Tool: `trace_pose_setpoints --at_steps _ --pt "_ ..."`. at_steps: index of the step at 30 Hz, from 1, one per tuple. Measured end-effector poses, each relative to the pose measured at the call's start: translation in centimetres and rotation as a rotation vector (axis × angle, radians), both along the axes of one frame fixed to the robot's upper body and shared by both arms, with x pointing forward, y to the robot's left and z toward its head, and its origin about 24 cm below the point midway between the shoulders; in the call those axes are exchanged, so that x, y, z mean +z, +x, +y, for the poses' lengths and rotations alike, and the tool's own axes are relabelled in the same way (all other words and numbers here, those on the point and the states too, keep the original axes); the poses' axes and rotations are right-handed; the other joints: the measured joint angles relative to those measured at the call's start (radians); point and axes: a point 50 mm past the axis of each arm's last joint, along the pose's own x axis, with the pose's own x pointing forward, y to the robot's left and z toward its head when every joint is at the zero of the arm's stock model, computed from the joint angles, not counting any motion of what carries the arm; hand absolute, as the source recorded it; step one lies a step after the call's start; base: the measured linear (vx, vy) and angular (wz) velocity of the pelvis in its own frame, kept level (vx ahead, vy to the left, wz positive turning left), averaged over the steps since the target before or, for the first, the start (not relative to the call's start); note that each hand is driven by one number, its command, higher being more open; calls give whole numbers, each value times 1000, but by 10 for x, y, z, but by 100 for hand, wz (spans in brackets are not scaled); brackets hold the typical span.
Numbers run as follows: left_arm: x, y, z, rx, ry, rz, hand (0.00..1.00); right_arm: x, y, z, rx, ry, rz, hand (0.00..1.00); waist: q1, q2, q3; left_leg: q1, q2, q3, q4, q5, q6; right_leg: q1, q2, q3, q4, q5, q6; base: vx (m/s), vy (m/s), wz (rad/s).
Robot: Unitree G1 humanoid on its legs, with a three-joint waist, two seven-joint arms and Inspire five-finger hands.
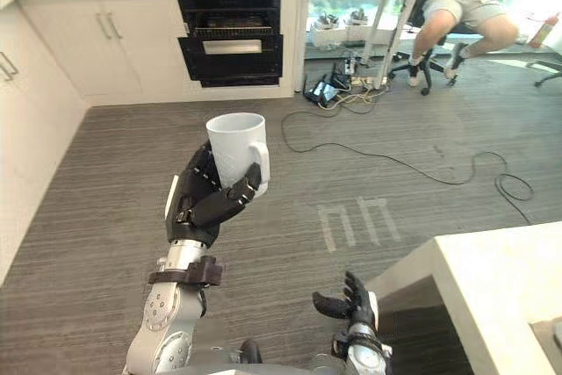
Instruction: Walk over to the sink, pick up the cup, carry it to the dishwasher, place the cup inside the dishwasher, then close the dishwasher door
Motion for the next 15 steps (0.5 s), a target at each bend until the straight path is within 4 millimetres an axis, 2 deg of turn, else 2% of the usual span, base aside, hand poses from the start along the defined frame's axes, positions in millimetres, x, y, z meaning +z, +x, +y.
trace_pose_setpoints --at_steps 1,2,3,6,8,9,10,12,15 --pt "0 0 0 -3 4 2 30 1 2 2 16 -3 -4 90 1 -1 1 6 -2 -2 0 -1 2 -14 -1 23 39 3 -5 -16 46 9" --pt "-1 0 0 -9 11 5 30 1 2 5 37 -3 -6 90 -2 0 2 25 -5 -11 -8 -1 7 -45 14 95 111 -8 -19 20 -15 22" --pt "-1 -1 -1 -19 15 5 30 0 0 6 37 -1 2 90 -8 4 3 44 -6 -30 -22 0 7 -58 47 167 145 -19 -14 30 -33 32" --pt "0 -1 -4 -38 15 -3 30 0 -1 5 35 -9 0 90 -18 1 1 54 -8 -65 -33 3 5 -112 107 251 145 -29 -5 53 -66 38" --pt "0 -1 -3 -38 16 -2 30 5 2 4 30 -16 -26 90 -23 -1 0 53 -11 -77 -31 6 -5 -129 122 266 86 -25 -7 83 -98 30" --pt "0 -1 -3 -39 16 -2 30 10 2 3 25 -23 -49 90 -24 -10 -5 50 -21 -89 -17 -5 -15 -125 117 262 15 9 -9 122 -137 37" --pt "-1 -1 -4 -38 12 3 30 13 2 1 29 -35 -60 90 -26 -7 -6 48 -20 -103 3 -17 -22 -116 117 253 10 21 17 184 -177 35" --pt "-2 -3 -6 -40 -2 11 30 17 2 -4 45 -59 -74 90 -21 12 -18 50 6 -119 22 -27 -37 -87 135 227 -15 19 7 177 -148 23" --pt "1 -2 -9 -49 -25 -7 30 28 5 -8 61 -78 -127 90 -12 14 -25 69 34 -137 0 -28 -50 -43 162 202 -72 30 -12 162 -131 9"
